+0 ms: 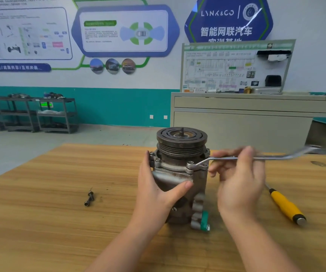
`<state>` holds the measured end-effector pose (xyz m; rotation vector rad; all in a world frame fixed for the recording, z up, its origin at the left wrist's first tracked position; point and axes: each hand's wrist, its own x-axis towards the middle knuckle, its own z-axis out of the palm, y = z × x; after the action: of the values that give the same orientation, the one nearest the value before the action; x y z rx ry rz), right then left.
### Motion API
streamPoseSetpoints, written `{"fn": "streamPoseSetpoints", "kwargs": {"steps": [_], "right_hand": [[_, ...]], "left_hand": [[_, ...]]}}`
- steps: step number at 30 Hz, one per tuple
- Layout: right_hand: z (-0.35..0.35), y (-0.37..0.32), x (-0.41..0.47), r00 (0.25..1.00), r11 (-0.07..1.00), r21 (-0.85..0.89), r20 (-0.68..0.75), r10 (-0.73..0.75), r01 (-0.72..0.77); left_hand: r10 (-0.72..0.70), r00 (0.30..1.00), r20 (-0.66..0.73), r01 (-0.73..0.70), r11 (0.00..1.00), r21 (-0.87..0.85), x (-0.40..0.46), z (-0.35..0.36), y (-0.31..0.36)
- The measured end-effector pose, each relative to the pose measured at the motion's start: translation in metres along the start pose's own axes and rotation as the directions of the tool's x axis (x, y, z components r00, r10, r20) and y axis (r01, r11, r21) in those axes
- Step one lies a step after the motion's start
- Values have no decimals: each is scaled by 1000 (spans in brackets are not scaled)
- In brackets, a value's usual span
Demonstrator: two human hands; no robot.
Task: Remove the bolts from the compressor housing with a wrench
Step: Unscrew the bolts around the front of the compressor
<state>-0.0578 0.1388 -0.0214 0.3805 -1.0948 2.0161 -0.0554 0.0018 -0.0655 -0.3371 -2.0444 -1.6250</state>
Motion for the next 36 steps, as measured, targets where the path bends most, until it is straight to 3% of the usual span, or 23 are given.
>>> {"fn": "streamPoseSetpoints", "kwargs": {"steps": [2,3,5,8,10,16,18,20,23,24,26,27,29,31,32,34,36], "right_hand": [[-7,0,18,896,869,230,38,442,-438],[-10,0,24,839,797,271,87,537,-539],[-12,1,26,833,783,294,108,542,-548],[-10,-3,21,914,871,302,6,406,-388],[-6,-7,19,964,944,212,-25,266,-255],[2,-14,0,988,992,-68,120,-96,105],[0,-16,-4,930,935,-140,230,-288,325],[-4,-12,-11,780,809,-162,424,-460,565],[-4,-5,-22,551,601,-175,646,-528,780],[-5,-1,-24,508,550,-180,680,-530,815],[-3,1,-26,530,540,-208,644,-552,816],[-1,0,-27,601,599,-221,568,-563,770],[1,-1,-24,811,819,-150,320,-490,554],[3,-4,-13,975,974,-57,55,-217,220],[2,-5,-4,1000,1000,7,-17,-17,17],[-1,-5,13,945,935,146,-11,327,-322],[-3,-6,22,886,853,251,39,463,-457]], "left_hand": [[1,1000,2,-1,1000,-1,0,1,-2],[7,1000,1,-7,1000,-2,0,1,-2],[16,1000,3,-16,1000,-6,0,0,-2],[16,1000,9,-16,1000,0,0,0,-2],[15,1000,9,-15,1000,-4,1,0,-2],[28,1000,12,-29,1000,8,2,0,-4],[29,1000,12,-29,1000,5,1,-1,-4],[45,999,5,-45,999,6,1,0,-3],[54,998,25,-53,998,-43,1,1,0],[56,998,29,-54,997,-57,2,1,0],[73,997,23,-72,996,-53,1,1,-1],[90,996,20,-89,996,-32,1,1,-2],[105,994,-4,-105,994,-1,1,1,-4],[89,996,7,-89,996,-3,1,1,-5],[82,997,13,-82,997,5,1,1,-5],[87,996,21,-87,996,17,1,1,-5],[90,996,23,-91,996,19,1,1,-5]]}}
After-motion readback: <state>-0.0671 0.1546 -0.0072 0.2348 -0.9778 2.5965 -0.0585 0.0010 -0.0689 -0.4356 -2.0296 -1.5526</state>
